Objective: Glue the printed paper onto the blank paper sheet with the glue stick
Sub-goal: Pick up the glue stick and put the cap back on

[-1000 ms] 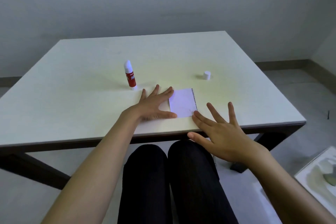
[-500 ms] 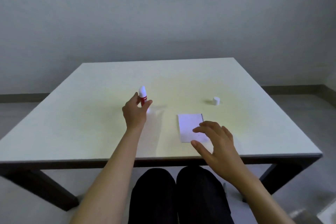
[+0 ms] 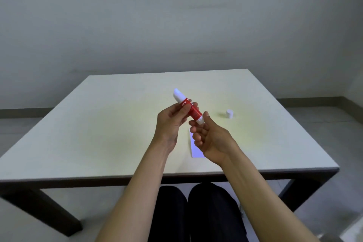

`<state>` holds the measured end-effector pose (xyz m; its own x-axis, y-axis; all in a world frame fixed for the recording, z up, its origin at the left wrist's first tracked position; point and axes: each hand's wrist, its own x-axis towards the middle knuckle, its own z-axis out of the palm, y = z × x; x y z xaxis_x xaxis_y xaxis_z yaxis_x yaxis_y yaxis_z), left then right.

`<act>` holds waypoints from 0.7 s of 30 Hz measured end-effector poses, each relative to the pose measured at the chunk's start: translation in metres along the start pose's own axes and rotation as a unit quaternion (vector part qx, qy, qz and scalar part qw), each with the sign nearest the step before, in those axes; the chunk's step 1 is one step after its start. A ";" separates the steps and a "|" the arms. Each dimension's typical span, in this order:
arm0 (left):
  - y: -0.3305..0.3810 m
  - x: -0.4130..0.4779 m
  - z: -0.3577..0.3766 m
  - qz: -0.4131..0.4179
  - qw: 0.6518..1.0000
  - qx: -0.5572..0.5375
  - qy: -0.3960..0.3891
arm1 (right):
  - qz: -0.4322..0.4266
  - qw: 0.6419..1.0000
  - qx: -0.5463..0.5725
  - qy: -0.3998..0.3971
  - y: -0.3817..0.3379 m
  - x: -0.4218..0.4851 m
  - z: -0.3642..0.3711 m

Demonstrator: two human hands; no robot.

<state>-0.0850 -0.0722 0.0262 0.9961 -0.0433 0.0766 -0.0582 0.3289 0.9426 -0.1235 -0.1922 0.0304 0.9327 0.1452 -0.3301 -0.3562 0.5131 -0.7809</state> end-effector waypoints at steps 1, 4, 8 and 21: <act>0.002 -0.001 0.000 0.006 1.000 0.002 0.007 | -0.027 1.000 0.005 -0.004 0.001 -0.001 0.001; 0.005 -0.005 0.003 0.021 1.000 -0.006 0.018 | -0.273 0.931 -0.233 0.071 0.016 0.002 -0.003; 0.011 -0.009 0.009 0.038 0.999 0.022 0.020 | -0.508 0.676 -0.494 0.202 0.037 0.014 -0.018; 0.007 -0.007 0.018 0.057 0.992 0.090 0.060 | -0.382 0.867 -0.297 0.119 0.024 0.000 -0.018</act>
<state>-0.0936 -0.0863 0.0384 0.9824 0.1002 0.1577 -0.1716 0.1499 0.9737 -0.1329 -0.1946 0.0019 0.8959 -0.2609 0.3595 0.3289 -0.1544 -0.9316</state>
